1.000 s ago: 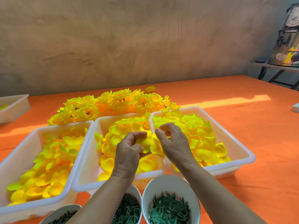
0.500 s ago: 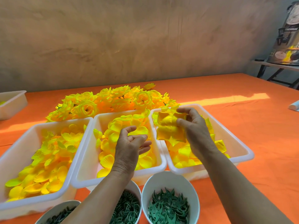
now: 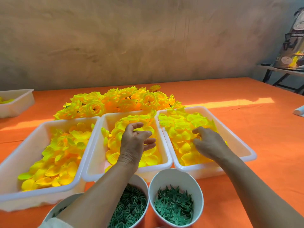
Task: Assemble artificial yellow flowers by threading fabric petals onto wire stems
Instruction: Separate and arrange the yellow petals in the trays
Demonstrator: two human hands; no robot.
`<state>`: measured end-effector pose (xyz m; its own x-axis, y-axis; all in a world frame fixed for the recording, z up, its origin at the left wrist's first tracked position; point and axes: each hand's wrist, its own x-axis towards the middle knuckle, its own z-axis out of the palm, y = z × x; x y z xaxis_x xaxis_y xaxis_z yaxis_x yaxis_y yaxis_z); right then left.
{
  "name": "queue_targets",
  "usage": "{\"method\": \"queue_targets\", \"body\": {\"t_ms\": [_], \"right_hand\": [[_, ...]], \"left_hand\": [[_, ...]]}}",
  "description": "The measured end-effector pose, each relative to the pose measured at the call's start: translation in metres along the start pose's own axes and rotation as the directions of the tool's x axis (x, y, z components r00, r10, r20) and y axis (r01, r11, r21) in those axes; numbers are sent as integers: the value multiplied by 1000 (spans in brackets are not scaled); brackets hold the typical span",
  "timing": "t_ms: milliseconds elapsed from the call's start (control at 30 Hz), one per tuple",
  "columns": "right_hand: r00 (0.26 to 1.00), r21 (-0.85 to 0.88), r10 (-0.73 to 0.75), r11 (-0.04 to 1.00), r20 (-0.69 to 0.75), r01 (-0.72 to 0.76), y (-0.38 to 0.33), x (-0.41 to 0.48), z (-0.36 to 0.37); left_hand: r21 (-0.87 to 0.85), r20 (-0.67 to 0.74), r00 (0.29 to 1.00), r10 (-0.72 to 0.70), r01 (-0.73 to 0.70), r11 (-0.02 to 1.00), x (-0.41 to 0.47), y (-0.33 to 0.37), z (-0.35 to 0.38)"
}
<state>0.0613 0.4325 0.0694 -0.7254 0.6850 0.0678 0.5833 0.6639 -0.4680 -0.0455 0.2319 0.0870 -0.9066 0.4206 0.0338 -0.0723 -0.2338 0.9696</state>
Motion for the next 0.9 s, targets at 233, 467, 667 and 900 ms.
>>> {"method": "queue_targets", "body": {"t_ms": [233,467,667,900], "right_hand": [[979,-19,-128,992,-159,126,-29,-22,-4],[916,80,-394,913,-75,400,-69,-58,21],[897,-54,-434,901,-83,431,-74,-65,35],[874,-59,-482,876,-66,479,-86,-68,44]], "left_hand": [[44,-82,996,43,-40,998,0,26,-40],[84,-193,979,71,-56,995,-22,34,-95],[120,-314,939,137,-104,987,-41,51,-149],[306,-396,899,185,-61,950,-57,49,-196]]}}
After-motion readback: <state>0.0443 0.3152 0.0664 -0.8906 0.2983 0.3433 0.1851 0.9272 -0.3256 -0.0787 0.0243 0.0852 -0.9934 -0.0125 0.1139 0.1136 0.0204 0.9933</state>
